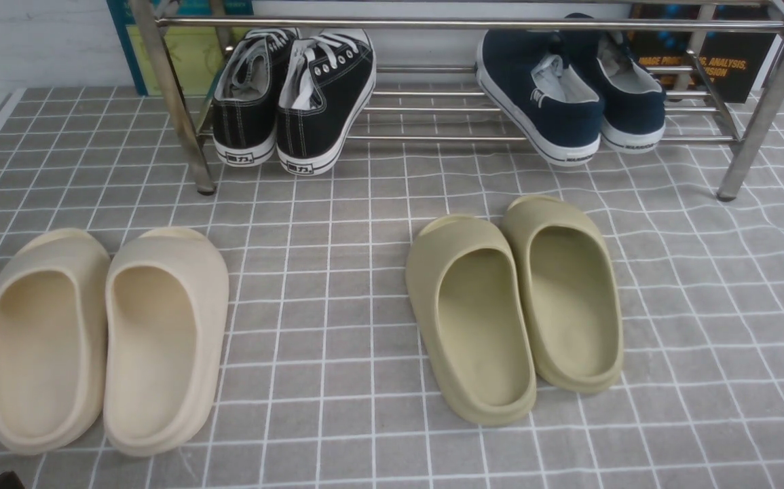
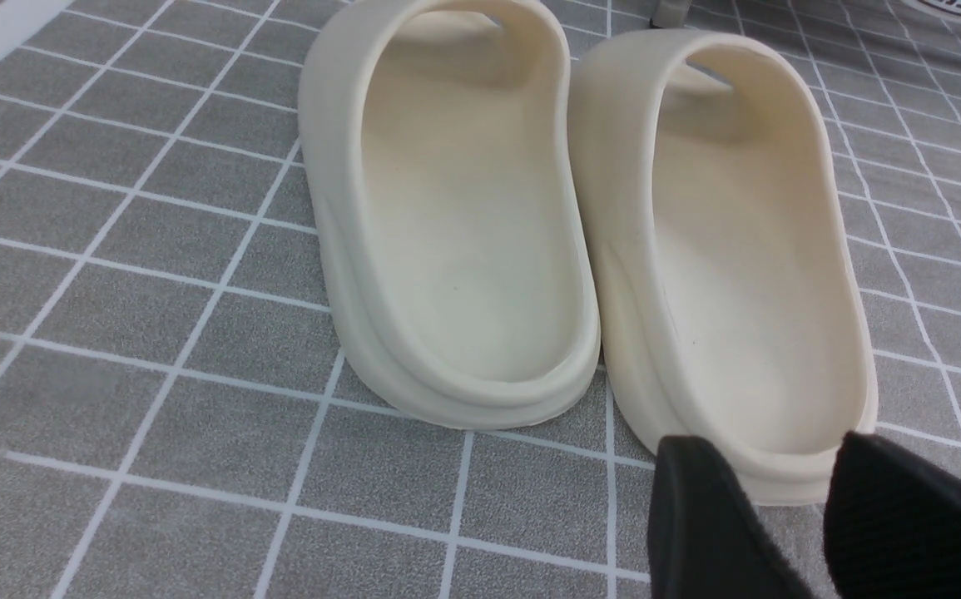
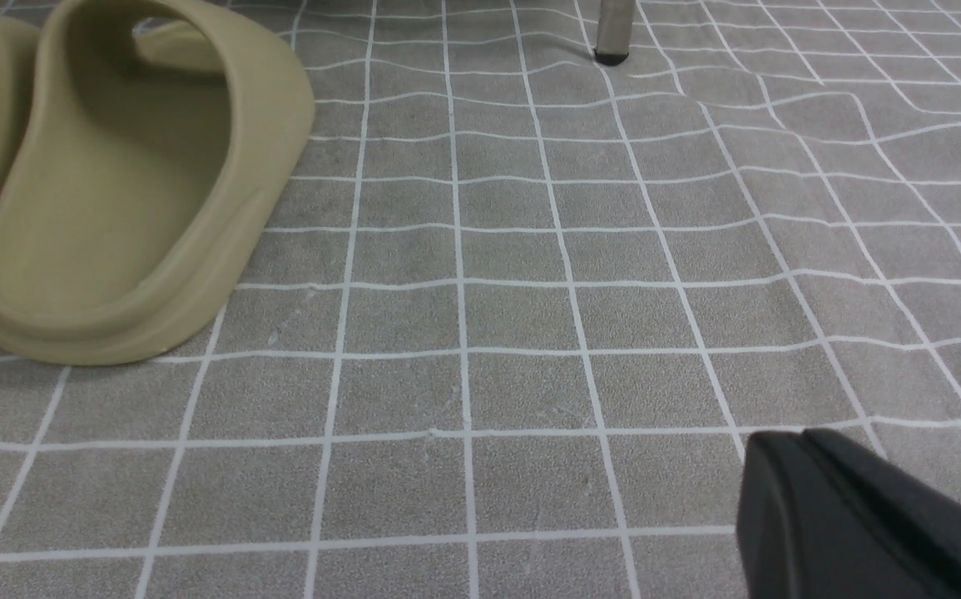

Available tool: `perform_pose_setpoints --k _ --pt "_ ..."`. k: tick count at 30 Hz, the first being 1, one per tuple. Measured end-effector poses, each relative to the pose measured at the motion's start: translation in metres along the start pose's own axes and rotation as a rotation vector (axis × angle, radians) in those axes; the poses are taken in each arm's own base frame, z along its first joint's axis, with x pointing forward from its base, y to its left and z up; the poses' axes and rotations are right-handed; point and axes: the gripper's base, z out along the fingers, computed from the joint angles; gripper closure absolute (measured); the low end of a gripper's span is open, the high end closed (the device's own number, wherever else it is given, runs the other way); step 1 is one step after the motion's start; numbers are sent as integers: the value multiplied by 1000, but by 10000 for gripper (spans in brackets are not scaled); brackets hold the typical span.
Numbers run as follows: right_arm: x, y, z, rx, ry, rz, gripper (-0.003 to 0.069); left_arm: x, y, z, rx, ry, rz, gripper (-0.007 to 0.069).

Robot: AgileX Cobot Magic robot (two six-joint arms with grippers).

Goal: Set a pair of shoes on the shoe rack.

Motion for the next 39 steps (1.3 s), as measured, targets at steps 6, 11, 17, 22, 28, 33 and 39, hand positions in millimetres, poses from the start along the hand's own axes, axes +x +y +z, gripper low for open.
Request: perform_pose_setpoints --k 6,11,17,22,28,33,39 --pt "0 0 0 0 0 0 648 0 0 0 0 0 0 384" --pt "0 0 0 0 0 0 644 0 0 0 0 0 0 384" --pt "0 0 0 0 0 0 641 0 0 0 0 0 0 384" --pt "0 0 0 0 0 0 636 0 0 0 0 0 0 384" --pt "0 0 0 0 0 1 633 0 0 0 0 0 0 384" --pt "0 0 0 0 0 1 628 0 0 0 0 0 0 384" --pt "0 0 0 0 0 1 619 0 0 0 0 0 0 384"
